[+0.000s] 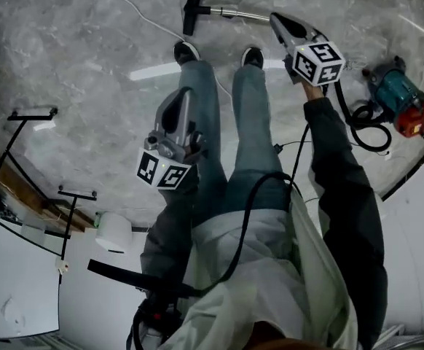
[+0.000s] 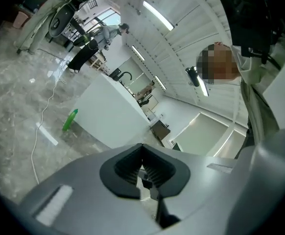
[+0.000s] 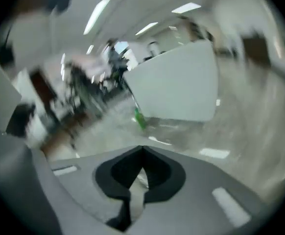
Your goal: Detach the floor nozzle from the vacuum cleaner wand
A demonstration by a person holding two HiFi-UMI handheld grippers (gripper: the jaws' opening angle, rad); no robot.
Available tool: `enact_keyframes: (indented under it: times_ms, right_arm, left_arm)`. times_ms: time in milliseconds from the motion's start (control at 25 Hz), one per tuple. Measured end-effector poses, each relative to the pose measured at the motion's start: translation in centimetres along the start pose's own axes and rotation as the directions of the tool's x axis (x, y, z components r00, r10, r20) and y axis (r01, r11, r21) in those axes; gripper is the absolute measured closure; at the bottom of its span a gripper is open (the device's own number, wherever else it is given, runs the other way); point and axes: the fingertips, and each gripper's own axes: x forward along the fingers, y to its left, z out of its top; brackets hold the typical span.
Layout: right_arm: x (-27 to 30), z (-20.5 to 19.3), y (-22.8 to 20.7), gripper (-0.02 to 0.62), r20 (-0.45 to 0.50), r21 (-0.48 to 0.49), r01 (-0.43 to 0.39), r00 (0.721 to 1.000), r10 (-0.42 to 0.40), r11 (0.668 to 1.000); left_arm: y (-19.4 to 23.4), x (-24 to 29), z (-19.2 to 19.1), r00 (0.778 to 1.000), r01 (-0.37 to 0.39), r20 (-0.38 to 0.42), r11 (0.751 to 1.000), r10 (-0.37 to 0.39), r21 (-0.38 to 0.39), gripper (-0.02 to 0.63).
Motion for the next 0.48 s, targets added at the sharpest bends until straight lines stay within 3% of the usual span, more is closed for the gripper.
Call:
enact_keyframes:
  times_ms: [40, 80, 120, 160, 200, 320, 360, 400, 480]
  right_arm:
    - [2.6, -2.0, -2.3, 0.596, -0.075, -0.279, 0.107, 0.988, -0.132, 0.954]
    - [5.2, -4.5, -3.8, 0.596, -0.136, -0.504, 0.124, 0.966, -0.220, 0.855]
    - [7.5, -7.4, -4.7, 0.596, -0.194, -0.639, 0.079, 0.946, -0.260, 0.765]
    - [9.6, -10.6, -5.2, 0.596, -0.258, -0.696, 0.011, 0.929, -0.264, 0.718]
    - [11.6, -13.8, -5.7, 0.595, -0.325, -0.705, -0.058, 0.912, -0.250, 0.706]
    - [16.4, -22.1, -7.3, 0.595, -0.473, -0.673, -0.197, 0.856, -0.209, 0.713]
    - [17.7, -24.0, -7.9, 0.550, -0.491, -0.668, -0.215, 0.846, -0.205, 0.712]
    - [18.8, -25.4, -8.5, 0.436, -0.500, -0.668, -0.223, 0.841, -0.206, 0.710]
    - [20.4, -27.2, -9.5, 0.399, -0.511, -0.671, -0.237, 0.834, -0.208, 0.702]
  left_arm:
    - [1.8, 0.6, -0.6, 1.000, -0.004, 0.001, 1.000, 0.004, -0.010, 0.614]
    - [3.4, 1.0, -1.2, 1.000, -0.008, 0.002, 1.000, 0.008, -0.022, 0.614]
    - [4.8, 1.2, -1.8, 1.000, -0.009, 0.000, 0.999, 0.009, -0.036, 0.614]
    - [6.0, 1.4, -2.4, 1.000, -0.004, -0.004, 0.999, 0.004, -0.049, 0.614]
    - [7.1, 1.4, -2.9, 1.000, 0.006, -0.007, 0.998, -0.006, -0.064, 0.614]
    - [9.2, 1.6, -2.5, 0.997, 0.064, 0.040, 0.990, -0.060, -0.127, 0.614]
    - [9.5, 1.6, -1.7, 0.994, 0.091, 0.080, 0.984, -0.080, -0.152, 0.614]
    - [9.6, 1.7, -0.9, 0.988, 0.119, 0.118, 0.979, -0.100, -0.168, 0.614]
    - [9.5, 1.9, 0.1, 0.979, 0.159, 0.155, 0.974, -0.134, -0.160, 0.614]
